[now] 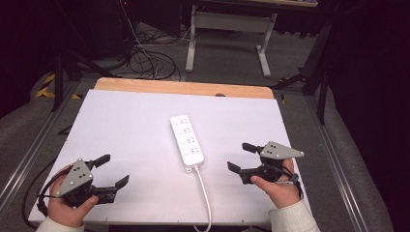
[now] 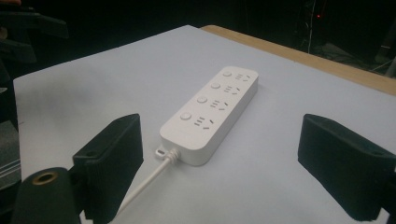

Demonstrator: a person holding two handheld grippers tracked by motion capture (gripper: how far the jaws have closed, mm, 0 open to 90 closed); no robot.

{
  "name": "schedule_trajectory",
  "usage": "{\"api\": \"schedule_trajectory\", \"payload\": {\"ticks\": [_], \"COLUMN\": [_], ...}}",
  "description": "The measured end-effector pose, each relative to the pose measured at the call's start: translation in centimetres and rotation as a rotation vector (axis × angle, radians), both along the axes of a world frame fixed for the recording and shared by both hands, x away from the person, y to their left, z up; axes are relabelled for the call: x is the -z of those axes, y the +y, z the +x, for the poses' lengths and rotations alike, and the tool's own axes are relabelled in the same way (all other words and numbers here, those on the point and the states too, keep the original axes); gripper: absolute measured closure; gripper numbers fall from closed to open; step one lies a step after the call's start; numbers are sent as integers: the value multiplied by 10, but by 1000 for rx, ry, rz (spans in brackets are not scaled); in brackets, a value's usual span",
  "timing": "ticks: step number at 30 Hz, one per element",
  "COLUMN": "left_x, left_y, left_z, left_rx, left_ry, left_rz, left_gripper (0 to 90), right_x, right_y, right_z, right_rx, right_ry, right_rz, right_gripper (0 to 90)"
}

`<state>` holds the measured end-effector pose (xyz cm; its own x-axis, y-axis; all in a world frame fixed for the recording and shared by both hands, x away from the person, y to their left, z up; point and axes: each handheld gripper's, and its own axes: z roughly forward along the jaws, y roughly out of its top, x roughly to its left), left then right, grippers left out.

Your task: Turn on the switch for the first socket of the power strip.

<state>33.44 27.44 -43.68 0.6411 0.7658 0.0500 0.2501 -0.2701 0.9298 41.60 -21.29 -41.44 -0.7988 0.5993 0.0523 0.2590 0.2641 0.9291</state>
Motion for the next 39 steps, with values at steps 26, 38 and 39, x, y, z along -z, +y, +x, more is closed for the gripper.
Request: {"api": "schedule_trajectory", "payload": {"ticks": [26,38,39], "left_x": [6,6,6], "left_y": [1,1,1], "left_z": [-2,-2,-2], "left_rx": [32,25,23], "left_ry": [-18,-23,-23], "left_rz": [-2,3,3], "left_gripper": [125,124,123], "right_x": [41,39,39], "right_y": [-26,-23,-23], "right_z": [-6,-8,-8], "right_rx": [45,45,45], "right_ry": [13,-5,-7], "right_rz": [-9,-34,-31], "right_gripper": [119,119,119]}}
